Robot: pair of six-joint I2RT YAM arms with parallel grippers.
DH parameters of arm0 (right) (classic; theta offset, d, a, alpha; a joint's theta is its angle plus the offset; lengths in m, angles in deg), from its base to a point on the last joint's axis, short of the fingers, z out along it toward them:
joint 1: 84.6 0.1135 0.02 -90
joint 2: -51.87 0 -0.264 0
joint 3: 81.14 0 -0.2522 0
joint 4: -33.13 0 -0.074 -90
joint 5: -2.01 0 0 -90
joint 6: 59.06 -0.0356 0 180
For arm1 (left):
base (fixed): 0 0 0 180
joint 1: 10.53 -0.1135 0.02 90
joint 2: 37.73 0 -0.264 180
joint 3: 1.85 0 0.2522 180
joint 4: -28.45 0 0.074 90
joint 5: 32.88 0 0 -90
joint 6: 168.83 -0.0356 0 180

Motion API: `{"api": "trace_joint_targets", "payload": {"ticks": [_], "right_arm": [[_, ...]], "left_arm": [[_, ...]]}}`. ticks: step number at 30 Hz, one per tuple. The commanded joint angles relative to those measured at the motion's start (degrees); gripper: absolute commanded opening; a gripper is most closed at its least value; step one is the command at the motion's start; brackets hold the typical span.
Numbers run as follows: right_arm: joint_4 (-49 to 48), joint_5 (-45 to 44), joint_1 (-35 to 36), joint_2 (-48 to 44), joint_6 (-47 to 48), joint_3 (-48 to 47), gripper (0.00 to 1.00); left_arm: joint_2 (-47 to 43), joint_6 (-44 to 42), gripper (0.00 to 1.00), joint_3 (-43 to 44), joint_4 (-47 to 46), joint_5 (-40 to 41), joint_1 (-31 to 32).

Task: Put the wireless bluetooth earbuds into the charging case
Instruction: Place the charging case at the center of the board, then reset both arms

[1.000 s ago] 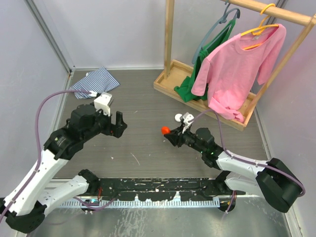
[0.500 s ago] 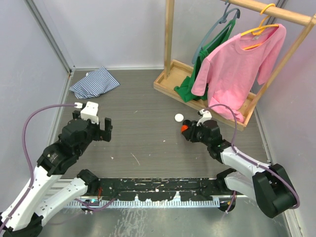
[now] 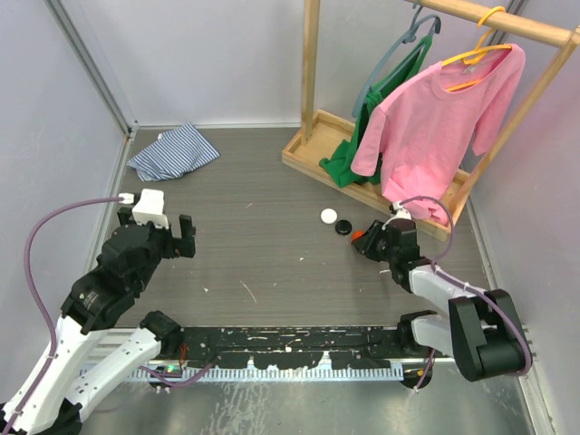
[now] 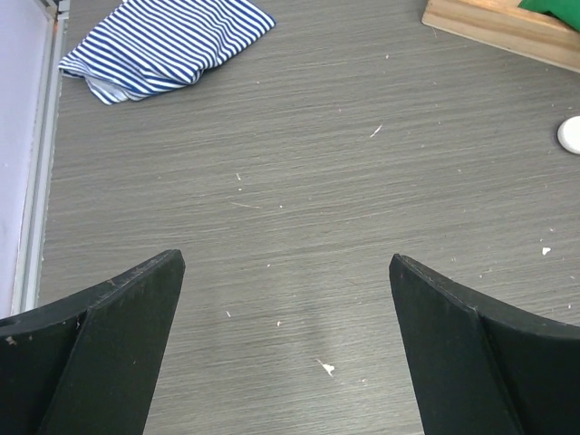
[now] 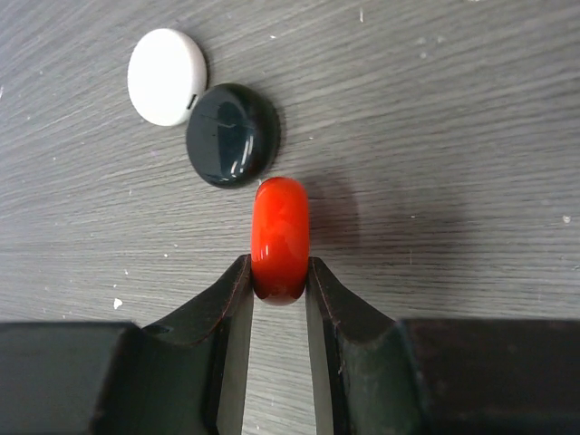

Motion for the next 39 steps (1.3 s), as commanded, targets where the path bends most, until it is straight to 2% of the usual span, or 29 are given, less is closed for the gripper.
{"api": "trace_joint_targets", "payload": {"ticks": [1, 8, 13, 20, 26, 32, 39], "right_arm": [[-6.85, 2.14, -1.27, 3.94, -3.73, 0.23, 0.05], [-10.66, 5.29, -2.24, 9.09, -6.06, -0.64, 0.13], [-9.18, 4.59, -2.55, 9.33, -6.44, -0.78, 0.30], [-2.42, 0.82, -2.85, 6.25, -5.40, -0.86, 0.50], [3.88, -2.45, -2.86, 0.77, -4.39, -0.78, 0.60], [13.51, -5.43, -2.86, -10.03, -2.56, -1.79, 0.69], [28.23, -10.19, -2.86, -26.41, 1.46, -8.15, 0.90]], "left_arm": [[-1.06, 0.77, 0.98, 0.01, -3.92, 0.17, -0.97], [-1.27, 0.88, 0.98, -0.03, -4.00, -0.81, -1.45], [-1.68, 0.95, 0.98, -0.12, -4.02, -0.91, -1.62], [-2.45, 1.13, 0.98, -0.19, -4.11, -1.05, -1.71], [-3.44, 1.30, 0.98, -0.24, -4.03, -0.97, -1.73], [-6.42, 1.54, 0.98, -0.66, -4.92, -0.33, -1.75], [-9.11, 2.16, 0.98, -0.11, -4.63, 0.50, -1.71]]}}
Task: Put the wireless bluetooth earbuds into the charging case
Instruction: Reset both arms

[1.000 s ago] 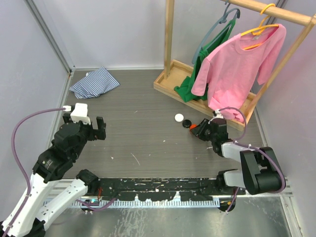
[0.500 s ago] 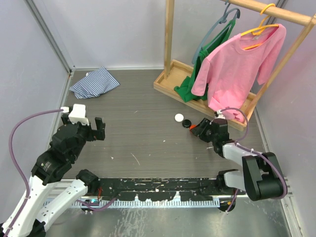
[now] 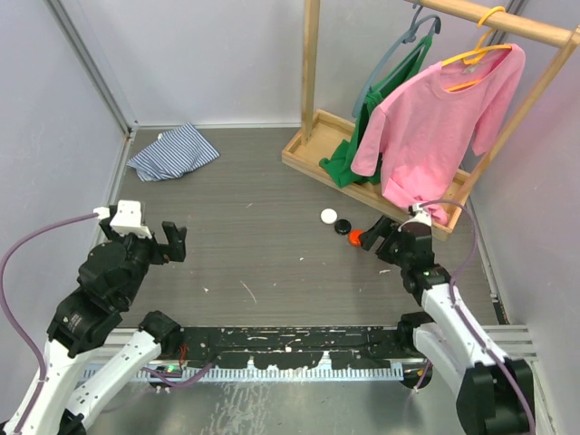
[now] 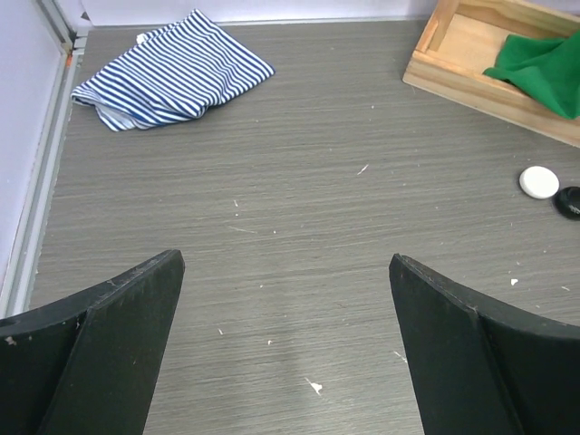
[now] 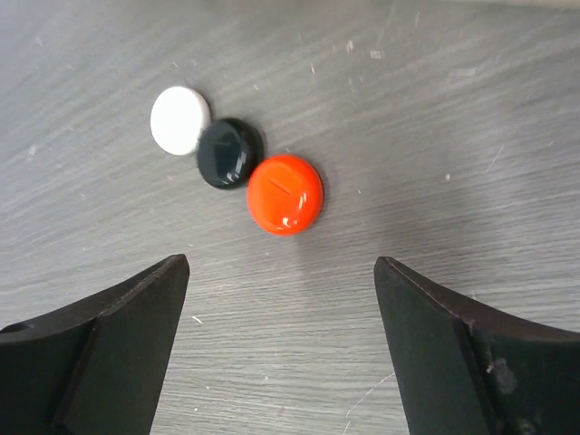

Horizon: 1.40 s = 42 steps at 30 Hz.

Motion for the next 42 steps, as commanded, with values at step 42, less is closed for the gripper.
{"api": "trace_joint_targets", "payload": {"ticks": [42], "right_arm": [[21.66, -15.84, -0.24, -38.48, 25.08, -21.29, 1.00]], "left_arm": [[-6.18, 1.80, 0.98, -4.60, -10.75, -1.62, -4.31]]}}
